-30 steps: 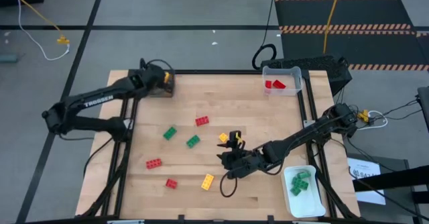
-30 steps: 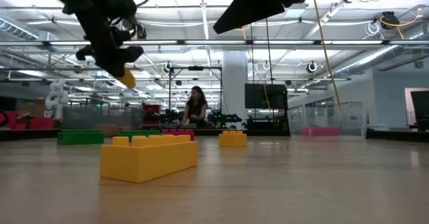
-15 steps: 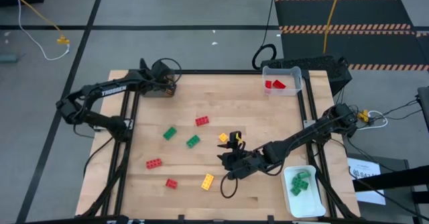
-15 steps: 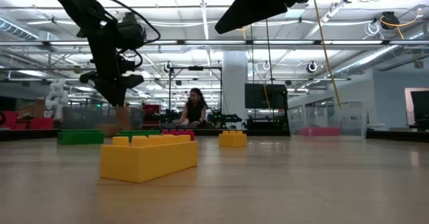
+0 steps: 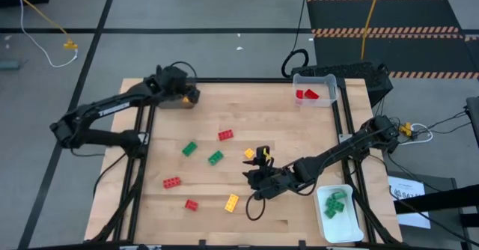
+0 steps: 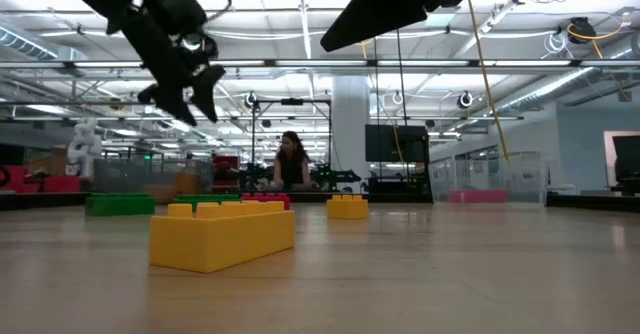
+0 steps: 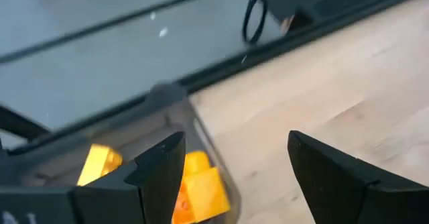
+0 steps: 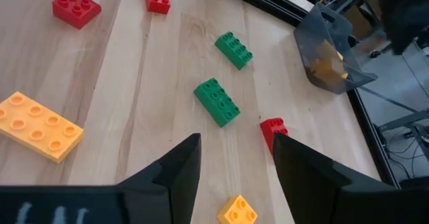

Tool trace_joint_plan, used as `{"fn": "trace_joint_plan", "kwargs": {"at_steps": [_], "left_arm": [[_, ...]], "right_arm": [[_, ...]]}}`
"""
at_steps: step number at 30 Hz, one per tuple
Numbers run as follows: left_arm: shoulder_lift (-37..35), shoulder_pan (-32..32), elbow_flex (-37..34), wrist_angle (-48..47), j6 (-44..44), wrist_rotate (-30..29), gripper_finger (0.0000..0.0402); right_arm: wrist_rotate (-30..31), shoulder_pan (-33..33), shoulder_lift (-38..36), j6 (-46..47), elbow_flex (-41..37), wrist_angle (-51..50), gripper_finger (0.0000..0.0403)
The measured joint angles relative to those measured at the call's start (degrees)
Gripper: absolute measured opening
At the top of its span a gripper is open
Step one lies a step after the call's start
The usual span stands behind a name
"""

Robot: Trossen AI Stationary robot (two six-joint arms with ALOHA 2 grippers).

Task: Sort & place blocks by color
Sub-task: Put the red gamepiece into the transparent bin

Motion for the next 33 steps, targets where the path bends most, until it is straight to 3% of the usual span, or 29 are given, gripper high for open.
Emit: {"fn": "trace_joint_plan", "kwargs": {"at_steps": [2,5,9,15,20,27,33], "left_arm": [[-2.5,-2.1,0.0,0.1,0.1,2.0,0.0266],[-5.1,-7.4,0.0,0.1,0.3,10.5,0.0266],[-5.4,-19.1,0.0,0.9,0.2,15.5,0.0266],[-2.1,-35.8,0.0,3.1,1.0,8.6,0.0266],[4.3,-44.0,0.0,5.9,-2.0,7.0,0.0266],[13.3,-47.5,-0.1,-6.2,-14.1,2.2,0.0266],[15.1,-48.3,-0.1,-1.6,-15.4,0.8,0.0266]], "right_arm": [[0.0,0.0,0.0,0.0,0.0,-0.5,0.0173],[0.0,0.0,0.0,1.4,0.0,-1.7,0.017],[0.7,0.0,0.0,5.7,0.0,-6.0,0.0169],[3.2,0.8,0.0,19.5,0.0,-19.7,0.0169],[1.4,2.2,0.0,25.3,0.0,-22.7,0.0169],[1.2,3.6,0.4,28.8,0.0,-20.6,0.0169],[-0.1,8.2,0.5,31.0,-3.4,-19.1,0.0169]]}}
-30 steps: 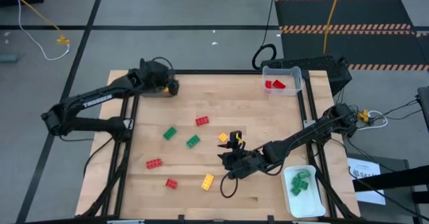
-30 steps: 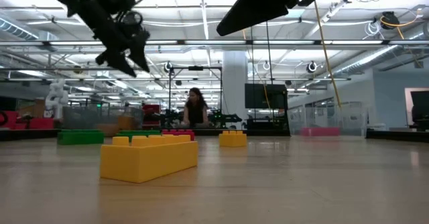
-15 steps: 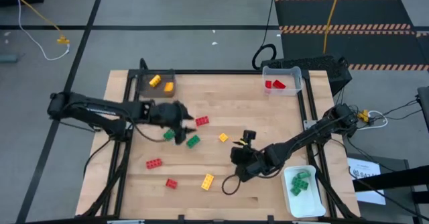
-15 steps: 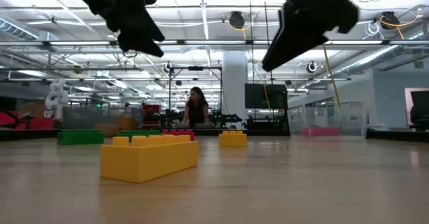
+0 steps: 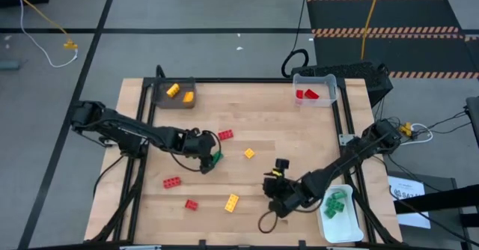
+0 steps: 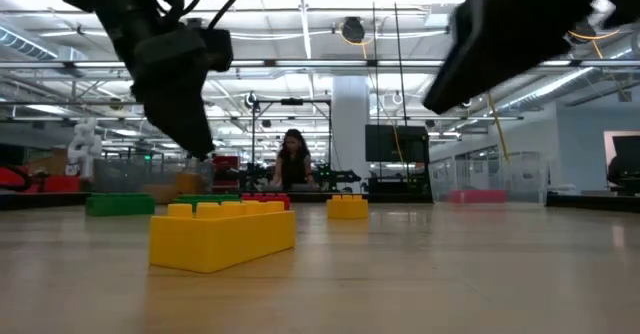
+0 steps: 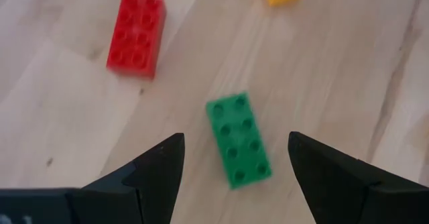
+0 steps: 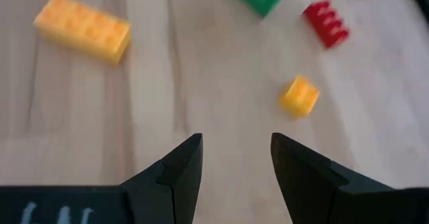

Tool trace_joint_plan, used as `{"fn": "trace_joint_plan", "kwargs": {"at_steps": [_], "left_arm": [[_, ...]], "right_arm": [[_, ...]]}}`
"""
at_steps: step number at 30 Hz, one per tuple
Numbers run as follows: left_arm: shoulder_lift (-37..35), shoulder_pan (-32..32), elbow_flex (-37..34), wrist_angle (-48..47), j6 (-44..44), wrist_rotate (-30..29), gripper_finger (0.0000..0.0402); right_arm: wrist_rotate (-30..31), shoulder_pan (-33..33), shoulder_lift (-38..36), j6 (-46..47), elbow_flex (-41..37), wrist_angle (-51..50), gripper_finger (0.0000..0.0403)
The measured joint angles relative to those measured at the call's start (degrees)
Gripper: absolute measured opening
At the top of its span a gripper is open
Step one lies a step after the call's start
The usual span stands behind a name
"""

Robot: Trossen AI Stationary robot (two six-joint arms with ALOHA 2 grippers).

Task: Sort & place blocks by color
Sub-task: Put the red gamepiece into the transparent bin

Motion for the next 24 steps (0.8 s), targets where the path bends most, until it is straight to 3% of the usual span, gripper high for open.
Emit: {"fn": "trace_joint_plan", "kwargs": {"at_steps": [6,11,14,19,24], "left_arm": [[0.0,0.0,0.1,-1.0,0.3,-2.7,0.0266],[0.0,1.6,0.1,2.2,3.1,-6.3,0.0266],[0.2,4.3,0.1,3.6,5.2,-6.3,0.0266],[0.8,10.3,0.1,4.1,10.1,-2.6,0.0266],[0.8,16.8,0.1,4.2,14.2,1.5,0.0266]], "right_arm": [[4.2,3.9,-0.3,6.5,-5.2,1.1,0.0169],[12.1,5.6,-0.3,6.3,-7.0,4.6,0.0169],[12.4,5.4,-0.4,5.1,-7.1,6.5,0.0169],[12.2,5.9,-0.5,1.1,-7.1,10.0,0.0179],[12.1,6.7,-0.5,-3.2,-7.1,15.7,0.0218]]}}
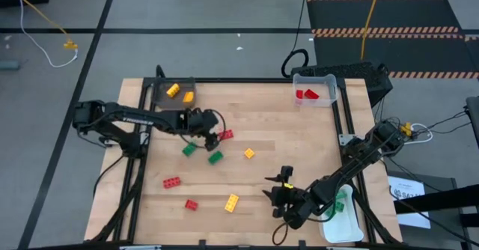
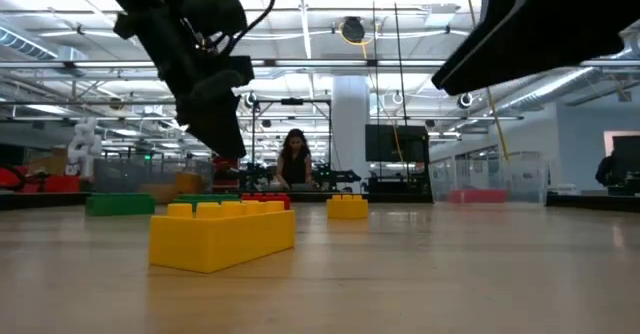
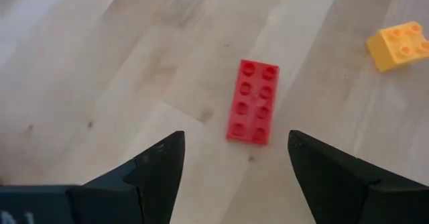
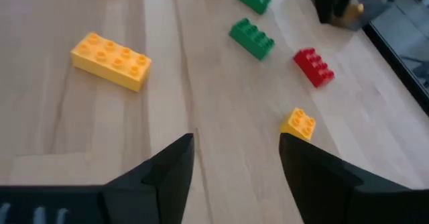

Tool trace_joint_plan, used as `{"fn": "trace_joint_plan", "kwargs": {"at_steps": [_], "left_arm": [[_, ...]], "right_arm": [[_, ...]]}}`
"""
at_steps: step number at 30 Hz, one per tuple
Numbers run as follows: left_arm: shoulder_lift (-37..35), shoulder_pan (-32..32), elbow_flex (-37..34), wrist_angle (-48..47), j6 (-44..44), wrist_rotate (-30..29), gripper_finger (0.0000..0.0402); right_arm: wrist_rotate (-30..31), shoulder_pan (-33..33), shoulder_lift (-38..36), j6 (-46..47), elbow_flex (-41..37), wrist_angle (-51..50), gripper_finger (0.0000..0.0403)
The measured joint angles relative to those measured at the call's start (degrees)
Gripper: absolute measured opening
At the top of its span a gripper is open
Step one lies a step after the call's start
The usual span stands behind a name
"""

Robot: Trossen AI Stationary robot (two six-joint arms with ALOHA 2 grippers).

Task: Sort & place blocks by color
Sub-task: Put the red gamepiece into the transparent bin

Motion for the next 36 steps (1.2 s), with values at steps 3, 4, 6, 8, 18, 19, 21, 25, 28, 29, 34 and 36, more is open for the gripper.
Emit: {"fn": "trace_joint_plan", "kwargs": {"at_steps": [3,4,6,8,18,19,21,25,28,29,34,36], "left_arm": [[1.3,2.4,0.0,0.3,2.5,4.1,0.0266],[1.8,2.5,0.0,0.2,3.5,4.4,0.0266],[2.0,2.5,0.0,0.3,5.1,4.7,0.0266],[2.0,2.1,0.0,2.9,5.8,4.7,0.0266],[2.1,0.0,0.0,6.0,5.1,5.2,0.0266],[2.1,-0.1,0.0,5.9,4.9,5.2,0.0266],[2.1,0.0,0.0,5.6,4.9,4.7,0.0266],[4.1,0.4,0.0,5.8,5.1,3.9,0.0266],[6.4,0.4,0.0,7.0,5.3,3.9,0.0266],[7.4,0.4,0.1,7.2,5.2,4.1,0.0266],[11.5,0.6,0.0,7.6,5.1,5.0,0.0266],[12.9,0.7,0.0,8.7,5.1,5.1,0.0266]], "right_arm": [[0.0,0.1,0.0,-0.8,0.0,1.4,0.0242],[0.0,0.2,0.0,-0.9,0.0,1.3,0.0249],[0.0,0.2,0.0,-1.5,0.0,1.3,0.026],[0.0,0.2,0.0,-1.9,0.0,1.2,0.0267],[2.5,-2.3,-0.1,-5.1,0.0,1.4,0.0272],[1.3,-3.3,-0.2,-5.0,0.0,1.4,0.0272],[-2.4,-5.5,-0.2,-4.9,0.0,2.1,0.0272],[-8.0,-8.0,-0.2,-5.1,0.0,5.0,0.0272],[-9.5,-8.6,-0.2,-6.2,0.0,6.4,0.0271],[-9.8,-8.6,-0.2,-6.8,0.0,6.7,0.027],[-10.6,-9.1,-0.2,-9.7,0.1,7.6,0.0266],[-10.6,-9.4,-0.2,-9.8,0.1,7.6,0.0266]]}}
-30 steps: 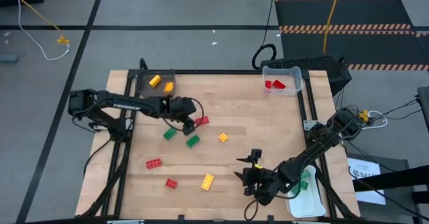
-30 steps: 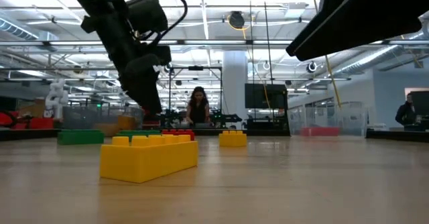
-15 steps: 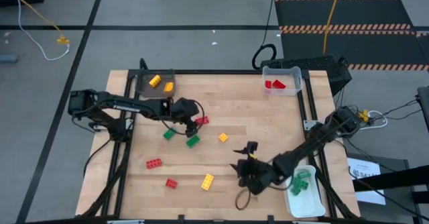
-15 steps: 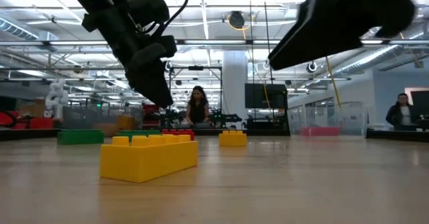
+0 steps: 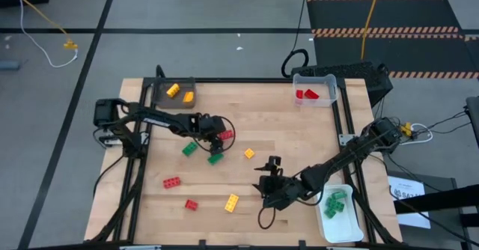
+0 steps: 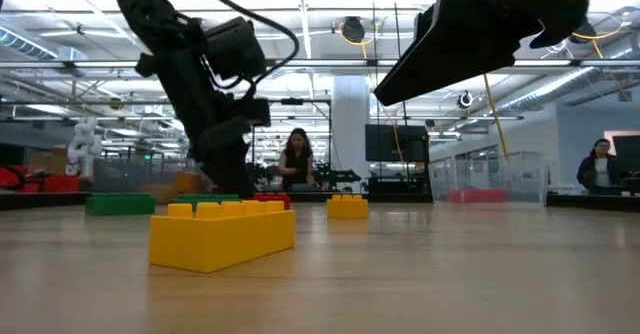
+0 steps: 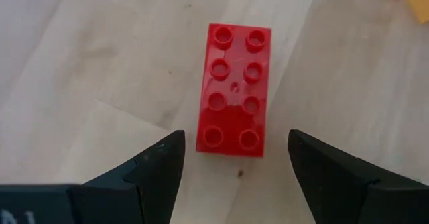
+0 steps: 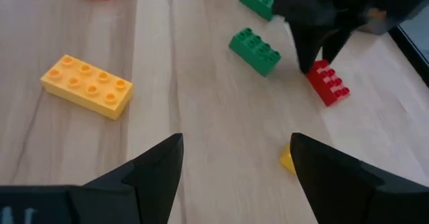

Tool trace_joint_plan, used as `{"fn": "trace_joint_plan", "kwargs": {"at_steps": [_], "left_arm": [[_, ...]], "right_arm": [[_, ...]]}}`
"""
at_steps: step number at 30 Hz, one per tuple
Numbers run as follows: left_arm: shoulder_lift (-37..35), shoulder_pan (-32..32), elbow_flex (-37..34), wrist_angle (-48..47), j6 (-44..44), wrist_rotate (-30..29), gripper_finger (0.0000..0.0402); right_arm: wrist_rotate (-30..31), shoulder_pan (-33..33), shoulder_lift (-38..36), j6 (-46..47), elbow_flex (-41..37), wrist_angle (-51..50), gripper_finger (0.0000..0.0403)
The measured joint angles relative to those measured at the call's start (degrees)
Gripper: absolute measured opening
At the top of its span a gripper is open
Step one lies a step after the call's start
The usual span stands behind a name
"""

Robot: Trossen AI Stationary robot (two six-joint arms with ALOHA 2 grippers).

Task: Sort & place blocks by color
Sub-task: Put the red gamepiece into the transparent bin

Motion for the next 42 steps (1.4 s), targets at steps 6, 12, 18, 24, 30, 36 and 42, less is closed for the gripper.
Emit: {"fn": "trace_joint_plan", "kwargs": {"at_steps": [6,12,18,24,30,36,42], "left_arm": [[1.6,0.0,0.0,4.8,2.6,-1.7,0.0266],[1.5,0.1,0.0,5.4,3.8,-2.3,0.0266],[3.4,0.1,0.0,5.2,3.3,-1.9,0.0266],[7.4,0.0,0.3,9.2,1.6,-0.4,0.0266],[6.9,-0.1,0.1,9.6,-0.6,-0.7,0.0256],[6.9,0.0,0.0,9.6,-4.7,-2.1,0.0167],[6.9,-1.0,0.0,12.3,-7.6,-2.6,0.0142]], "right_arm": [[-0.1,-0.2,0.0,0.2,0.0,0.0,0.0266],[-0.2,-0.1,0.0,0.4,0.0,-0.1,0.0265],[-0.2,-0.1,0.0,0.6,0.0,-0.1,0.0265],[-0.2,0.1,0.0,0.6,0.0,-0.2,0.0265],[-0.2,0.2,0.0,0.6,0.0,-0.3,0.0265],[-0.2,0.2,0.0,0.5,0.0,-0.4,0.0265],[4.6,-0.3,-3.0,-0.9,0.0,-0.7,0.0265]]}}
